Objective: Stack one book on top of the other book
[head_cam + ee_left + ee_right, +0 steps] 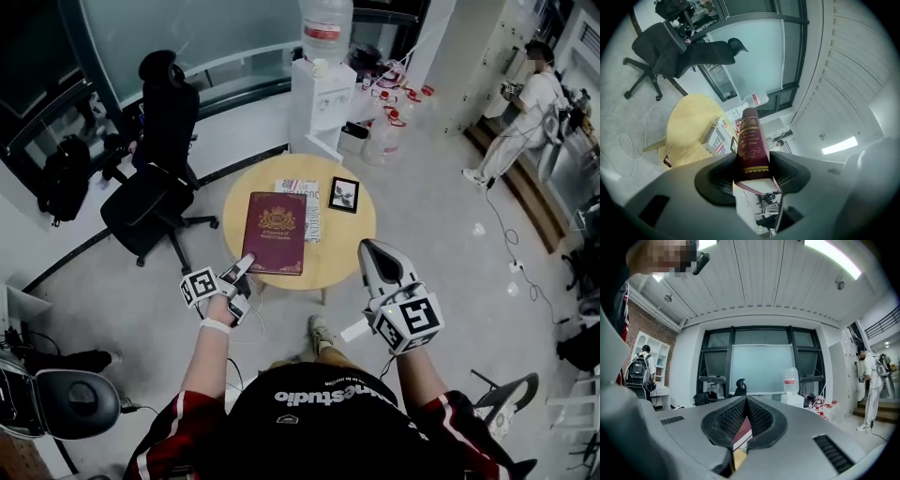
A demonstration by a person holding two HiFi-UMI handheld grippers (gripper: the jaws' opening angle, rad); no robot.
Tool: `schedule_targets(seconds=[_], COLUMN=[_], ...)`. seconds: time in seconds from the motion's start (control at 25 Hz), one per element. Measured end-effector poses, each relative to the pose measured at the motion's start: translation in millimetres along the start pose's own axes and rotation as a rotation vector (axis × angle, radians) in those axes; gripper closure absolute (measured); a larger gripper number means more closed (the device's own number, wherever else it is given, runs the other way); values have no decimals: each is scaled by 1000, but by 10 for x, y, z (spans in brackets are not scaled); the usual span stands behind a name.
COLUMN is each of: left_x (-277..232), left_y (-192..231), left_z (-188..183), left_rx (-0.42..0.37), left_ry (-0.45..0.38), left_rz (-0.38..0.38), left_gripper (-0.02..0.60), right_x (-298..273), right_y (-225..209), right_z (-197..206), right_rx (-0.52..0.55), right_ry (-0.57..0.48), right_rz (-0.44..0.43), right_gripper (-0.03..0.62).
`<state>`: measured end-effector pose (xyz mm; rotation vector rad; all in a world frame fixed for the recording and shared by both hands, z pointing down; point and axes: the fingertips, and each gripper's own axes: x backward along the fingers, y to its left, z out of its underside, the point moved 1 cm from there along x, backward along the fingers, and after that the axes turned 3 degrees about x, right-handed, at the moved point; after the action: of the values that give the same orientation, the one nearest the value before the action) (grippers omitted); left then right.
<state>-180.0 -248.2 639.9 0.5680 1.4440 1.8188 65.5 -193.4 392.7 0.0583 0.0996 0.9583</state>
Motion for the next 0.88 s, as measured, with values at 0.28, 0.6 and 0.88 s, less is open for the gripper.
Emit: schedule_targets(seconds=[0.28,0.6,0.88], left_x=[-381,-882,-1236], left_y=[-146,-72,150], left_z=[-127,-287,-328], left_rx=[-6,12,27], left_ry=[-4,-25,-25], left_rz=[-5,-27,-78], left_gripper=[345,346,347], right_x=[-136,-348,-489], right_y=[-401,-828,-1178], right_z=[-61,-52,65], right_rx=[-6,-21,-24], right_ry=[-22,-35,-20], right_rz=[3,2,-1], right_gripper=[569,569,568])
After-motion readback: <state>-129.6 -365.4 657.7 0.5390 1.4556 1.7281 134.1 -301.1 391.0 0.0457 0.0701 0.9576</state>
